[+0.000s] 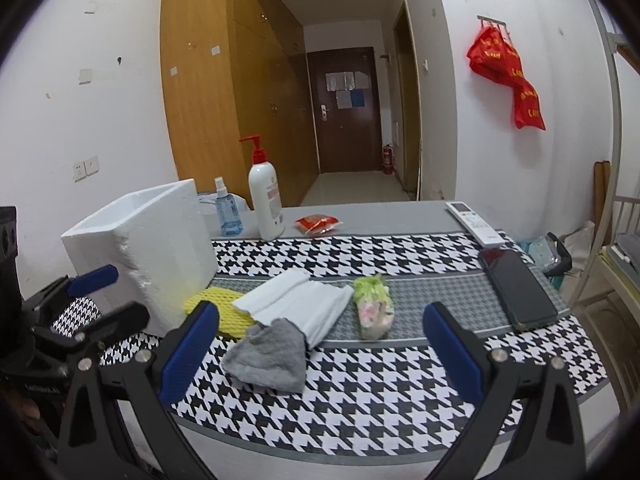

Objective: Organize soft objects
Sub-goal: 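Move both tools toward the grey sock and green snack packet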

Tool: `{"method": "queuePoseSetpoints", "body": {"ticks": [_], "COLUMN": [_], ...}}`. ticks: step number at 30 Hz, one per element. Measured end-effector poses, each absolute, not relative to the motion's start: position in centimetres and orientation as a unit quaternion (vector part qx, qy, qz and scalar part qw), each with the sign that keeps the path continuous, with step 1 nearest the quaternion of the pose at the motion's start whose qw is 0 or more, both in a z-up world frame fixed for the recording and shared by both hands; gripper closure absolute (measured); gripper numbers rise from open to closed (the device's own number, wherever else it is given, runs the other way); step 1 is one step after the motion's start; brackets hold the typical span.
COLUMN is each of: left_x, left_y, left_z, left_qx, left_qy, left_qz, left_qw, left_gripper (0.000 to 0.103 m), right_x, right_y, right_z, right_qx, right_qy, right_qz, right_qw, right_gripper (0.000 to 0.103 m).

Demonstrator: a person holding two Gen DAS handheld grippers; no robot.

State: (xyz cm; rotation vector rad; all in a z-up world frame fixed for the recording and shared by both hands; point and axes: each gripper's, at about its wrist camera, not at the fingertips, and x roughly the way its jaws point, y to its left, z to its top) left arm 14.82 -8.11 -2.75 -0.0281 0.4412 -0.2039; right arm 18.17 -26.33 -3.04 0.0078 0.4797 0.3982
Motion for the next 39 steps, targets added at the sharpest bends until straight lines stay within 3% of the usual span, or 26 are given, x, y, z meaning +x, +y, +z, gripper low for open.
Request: {"method": "queuePoseSetpoints", "body": {"ticks": [28, 39], "left_x": [19.4, 21.0], "left_y": [-11.9, -12.2], "left_z": [-7.2, -8.7], "left_qx": [-0.033, -0.038], "left_qy": [0.324, 0.359], "left_qz": [-0.108, -0.088], "left_qw": [0.939, 0.928], "left_gripper": [0.001, 0.011], "right_x": [22.4, 23.5], "right_y": [-29.1, -29.2], "right_z": [-6.0, -6.8], "right_qx": [0.004, -0.001], "right_qy": [0.294, 0.306], "right_qz": [0.184, 0.193], "right_qw": [0.938, 0.932], "right_gripper": [0.0, 0.0]}}
